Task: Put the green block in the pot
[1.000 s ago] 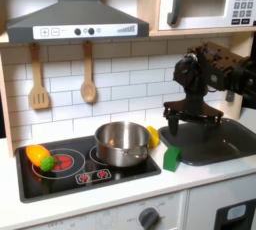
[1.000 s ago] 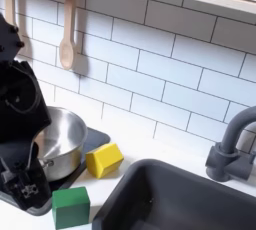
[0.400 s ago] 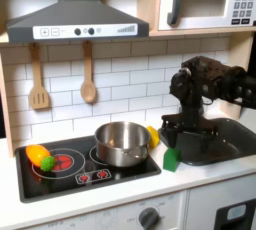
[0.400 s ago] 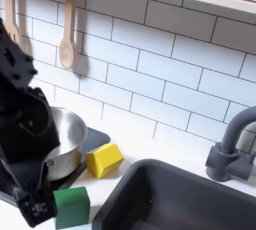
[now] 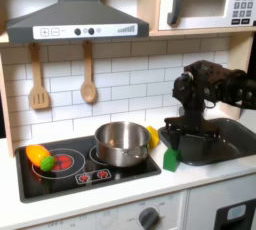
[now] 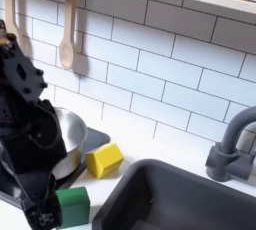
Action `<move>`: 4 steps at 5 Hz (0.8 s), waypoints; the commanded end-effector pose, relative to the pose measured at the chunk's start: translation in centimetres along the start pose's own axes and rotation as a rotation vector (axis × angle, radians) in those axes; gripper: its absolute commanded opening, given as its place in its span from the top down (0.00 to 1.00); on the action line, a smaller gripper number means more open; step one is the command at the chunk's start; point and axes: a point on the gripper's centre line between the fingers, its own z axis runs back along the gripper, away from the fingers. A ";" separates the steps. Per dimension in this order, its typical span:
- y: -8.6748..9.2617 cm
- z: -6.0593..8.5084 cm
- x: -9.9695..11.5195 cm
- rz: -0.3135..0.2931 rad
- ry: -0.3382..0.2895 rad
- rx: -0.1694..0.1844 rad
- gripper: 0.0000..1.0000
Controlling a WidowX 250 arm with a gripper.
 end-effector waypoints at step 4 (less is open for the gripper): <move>2.0 -3.3 1.6 0.076 0.005 0.046 0.00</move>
